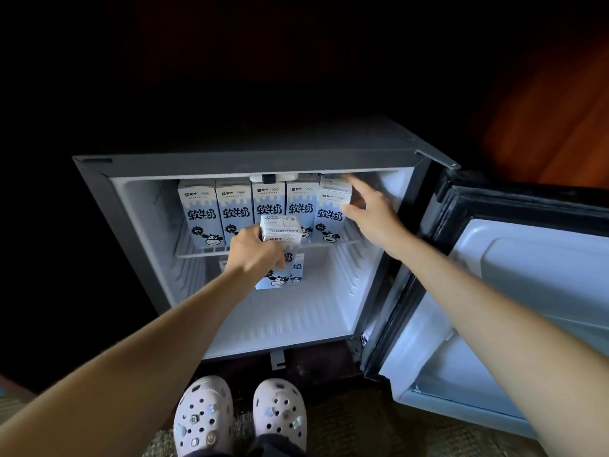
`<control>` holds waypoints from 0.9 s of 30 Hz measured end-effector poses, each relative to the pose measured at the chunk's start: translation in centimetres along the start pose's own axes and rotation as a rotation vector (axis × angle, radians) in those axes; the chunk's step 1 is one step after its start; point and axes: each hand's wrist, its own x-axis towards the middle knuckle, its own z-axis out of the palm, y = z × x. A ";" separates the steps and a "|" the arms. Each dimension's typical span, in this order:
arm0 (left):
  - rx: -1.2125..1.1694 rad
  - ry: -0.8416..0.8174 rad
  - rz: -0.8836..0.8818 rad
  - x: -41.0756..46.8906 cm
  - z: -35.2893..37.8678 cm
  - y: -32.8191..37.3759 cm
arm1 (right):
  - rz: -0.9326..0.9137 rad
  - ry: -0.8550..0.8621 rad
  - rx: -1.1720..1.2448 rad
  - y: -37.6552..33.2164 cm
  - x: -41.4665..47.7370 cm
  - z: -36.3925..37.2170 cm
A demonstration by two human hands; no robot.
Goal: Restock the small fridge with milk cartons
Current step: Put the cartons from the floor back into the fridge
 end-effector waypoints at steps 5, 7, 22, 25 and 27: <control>-0.020 0.006 -0.013 0.5 0.2 -0.1 | 0.198 0.061 0.124 0.9 0.6 2.3; -0.019 0.007 -0.019 0.7 0.2 -0.2 | 0.232 0.046 0.045 1.7 0.9 3.4; -0.014 0.044 -0.028 2.5 0.3 -1.5 | 0.170 0.148 -0.266 4.0 1.4 6.4; -0.011 0.057 -0.026 2.8 0.5 -1.6 | 0.170 0.152 -0.271 4.2 1.5 6.8; -0.016 0.070 -0.022 2.8 0.6 -1.7 | 0.179 0.137 -0.288 4.0 1.6 6.7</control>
